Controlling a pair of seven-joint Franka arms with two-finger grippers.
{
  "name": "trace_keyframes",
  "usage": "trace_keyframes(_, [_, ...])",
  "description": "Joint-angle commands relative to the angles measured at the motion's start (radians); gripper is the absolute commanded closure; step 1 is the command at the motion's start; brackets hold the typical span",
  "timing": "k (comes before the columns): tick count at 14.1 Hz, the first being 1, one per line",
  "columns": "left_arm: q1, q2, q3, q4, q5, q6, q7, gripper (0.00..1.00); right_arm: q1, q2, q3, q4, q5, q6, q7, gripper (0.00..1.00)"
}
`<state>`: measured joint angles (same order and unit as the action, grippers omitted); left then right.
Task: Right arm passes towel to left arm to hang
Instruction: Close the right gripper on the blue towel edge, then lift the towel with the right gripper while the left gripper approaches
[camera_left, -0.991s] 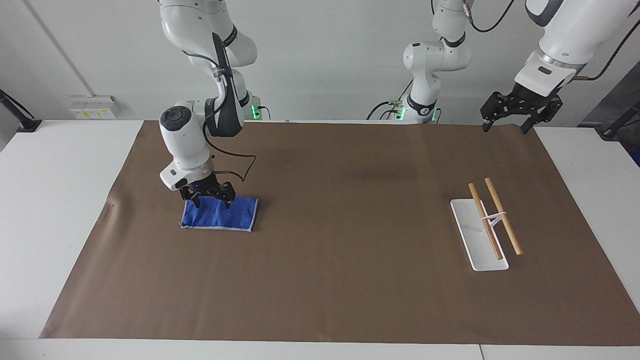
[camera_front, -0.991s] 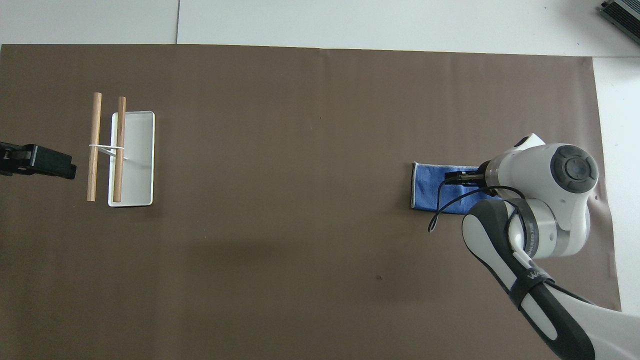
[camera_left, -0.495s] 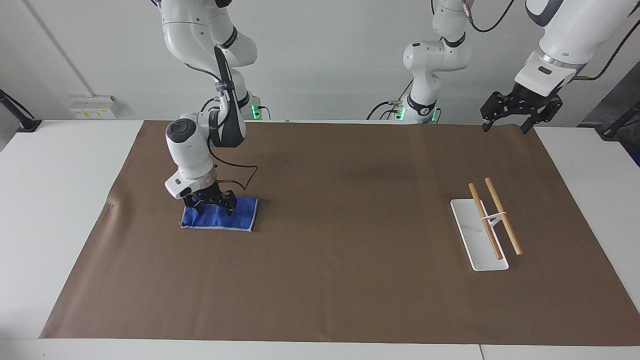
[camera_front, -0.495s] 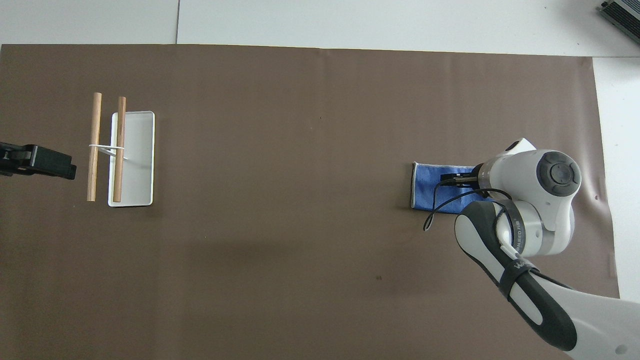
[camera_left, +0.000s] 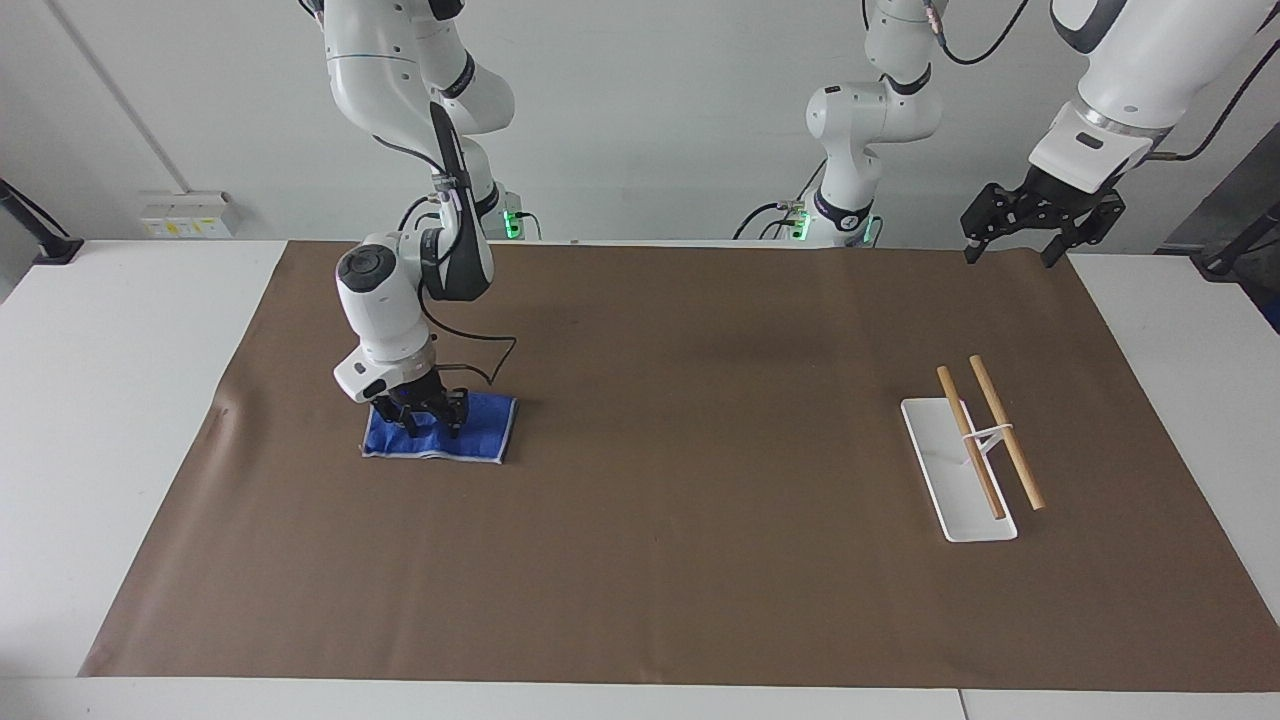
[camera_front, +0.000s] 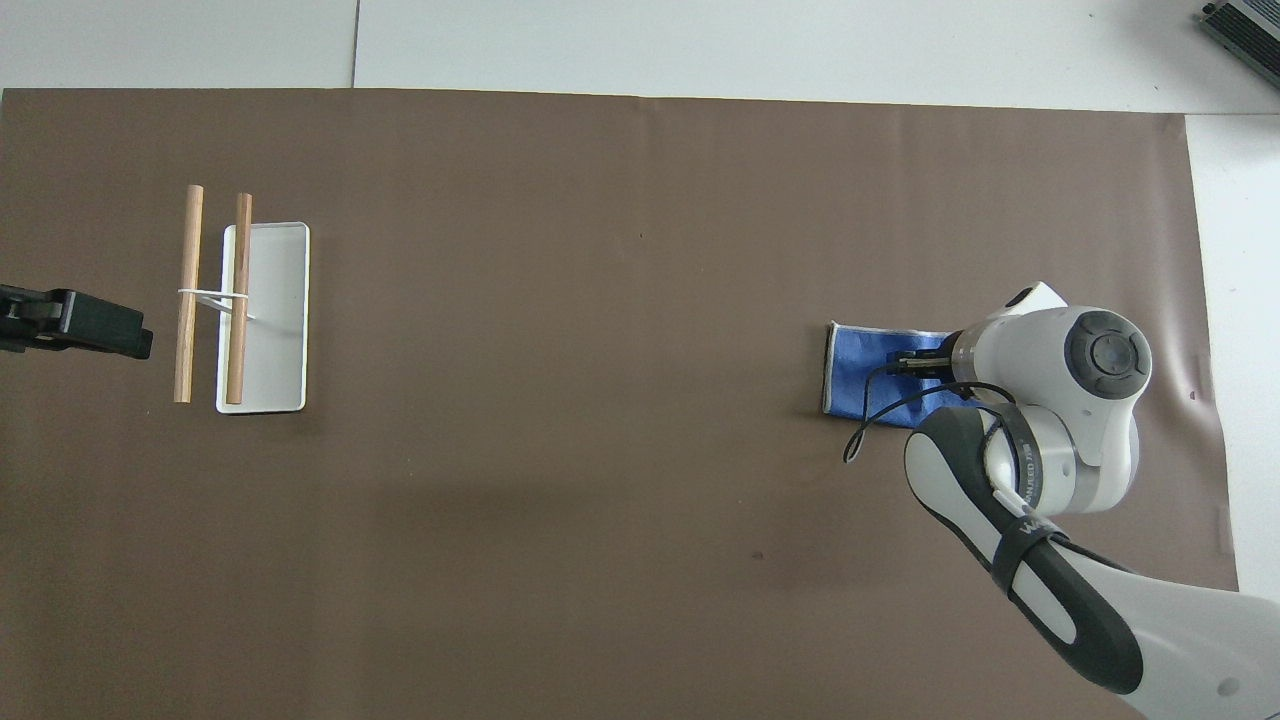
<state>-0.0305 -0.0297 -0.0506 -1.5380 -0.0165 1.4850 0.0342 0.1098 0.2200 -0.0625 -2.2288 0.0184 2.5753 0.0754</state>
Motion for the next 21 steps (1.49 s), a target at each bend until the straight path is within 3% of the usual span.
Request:
trace_keyframes(1, [0.006, -0.027, -0.003, -0.025, 0.018, -0.008, 0.001, 0.00, -0.002, 0.002, 0.007, -0.009, 0.064, 0.016, -0.023, 1.00])
trace_keyframes(8, [0.006, -0.027, -0.003, -0.025, 0.018, -0.008, 0.001, 0.00, -0.001, -0.076, 0.032, 0.139, 0.101, -0.231, -0.104, 1.00])
trace_keyframes(14, [-0.006, -0.027, -0.005, -0.025, 0.018, -0.011, 0.003, 0.00, 0.001, -0.116, 0.108, 0.290, 0.313, -0.339, -0.124, 1.00])
trace_keyframes(18, [-0.011, -0.027, -0.009, -0.028, 0.012, 0.009, 0.000, 0.00, 0.001, -0.113, 0.158, 0.348, 0.642, -0.353, -0.124, 1.00])
trace_keyframes(21, [-0.014, -0.058, -0.012, -0.118, -0.064, 0.142, -0.040, 0.00, 0.001, -0.114, 0.191, 0.353, 0.886, -0.353, -0.124, 1.00])
